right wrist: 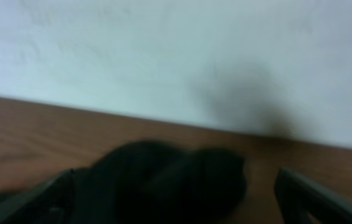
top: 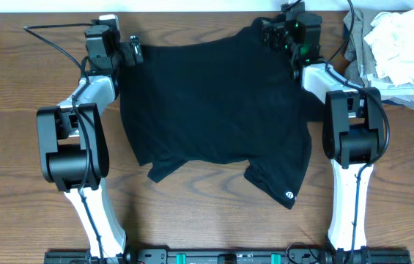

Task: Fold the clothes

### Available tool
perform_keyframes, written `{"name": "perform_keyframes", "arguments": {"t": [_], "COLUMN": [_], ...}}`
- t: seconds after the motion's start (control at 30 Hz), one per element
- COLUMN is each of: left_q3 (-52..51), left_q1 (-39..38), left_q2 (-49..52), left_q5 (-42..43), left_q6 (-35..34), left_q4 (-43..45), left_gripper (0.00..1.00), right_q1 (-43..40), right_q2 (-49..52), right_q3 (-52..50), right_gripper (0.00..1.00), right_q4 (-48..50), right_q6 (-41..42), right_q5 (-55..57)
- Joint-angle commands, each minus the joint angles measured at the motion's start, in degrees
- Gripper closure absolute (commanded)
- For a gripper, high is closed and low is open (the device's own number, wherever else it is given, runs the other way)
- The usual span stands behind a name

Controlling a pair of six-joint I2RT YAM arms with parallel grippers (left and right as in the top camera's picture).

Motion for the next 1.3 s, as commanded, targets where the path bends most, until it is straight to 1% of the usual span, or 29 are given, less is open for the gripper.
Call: {"name": "perform_keyframes", "arguments": {"t": [0.0, 0.13, 0.23, 0.43, 0.57, 0.7, 0.87, 0.9, 0.97, 1.1, 1.2, 1.27], "left_q3": [0.68, 0.68, 0.66, 0.66, 0.63, -1.25, -8.39, -10.91, -15.13, -24.52, -30.08, -32.87], "left_q1": [0.04, 0.04, 0.02, -0.31, -0.39, -0.94, -4.24, -5.27, -6.47, -8.22, -8.55, -8.57], "left_q2": [-5.95, -14.32, -21.77, -33.83, -36.98, -37.07, -37.09, -37.09, -37.09, -37.09, -37.05, -37.05], "left_q5": [-0.87, -0.85, -0.85, -0.33, 2.97, 5.88, 5.86, 5.86, 5.88, 5.88, 5.86, 5.86], "left_q6": [0.31, 0.11, -1.97, -7.32, -12.83, -12.55, -12.37, -12.48, -13.90, -16.44, -16.61, -15.76], "left_q4": [-6.08, -22.62, -34.84, -53.59, -67.63, -75.38, -76.85, -76.39, -74.69, -67.65, -60.63, -55.58], "left_gripper": [0.02, 0.02, 0.02, 0.02, 0.02, 0.02, 0.00, 0.04, 0.06, 0.12, 0.16, 0.16], "right_q1": [-1.16, -1.46, -1.60, -1.38, -1.33, -0.72, 1.31, 1.88, 2.36, 3.08, 3.58, 3.93], "right_q2": [-6.86, -15.61, -24.00, -37.22, -42.10, -42.80, -42.77, -42.77, -42.77, -42.77, -42.77, -42.77], "right_q3": [0.48, 0.48, 0.48, 0.48, 0.44, 0.22, -1.25, -1.88, -2.45, -5.01, -8.41, -10.62], "right_gripper": [0.01, 0.01, 0.01, 0.01, 0.01, 0.01, 0.01, 0.01, 0.01, 0.08, 0.13, 0.16], "right_q4": [-5.57, -20.70, -33.44, -53.64, -69.99, -80.48, -88.94, -90.03, -91.30, -92.43, -91.58, -90.71], "right_q6": [1.05, 1.05, 1.03, 2.03, 5.11, 6.62, 6.49, 6.34, 6.34, 5.92, 5.95, 5.95], "right_q5": [-1.75, -5.25, -6.14, -6.10, -6.12, -6.21, -5.64, -5.16, -4.33, -4.17, -4.20, -4.20]}}
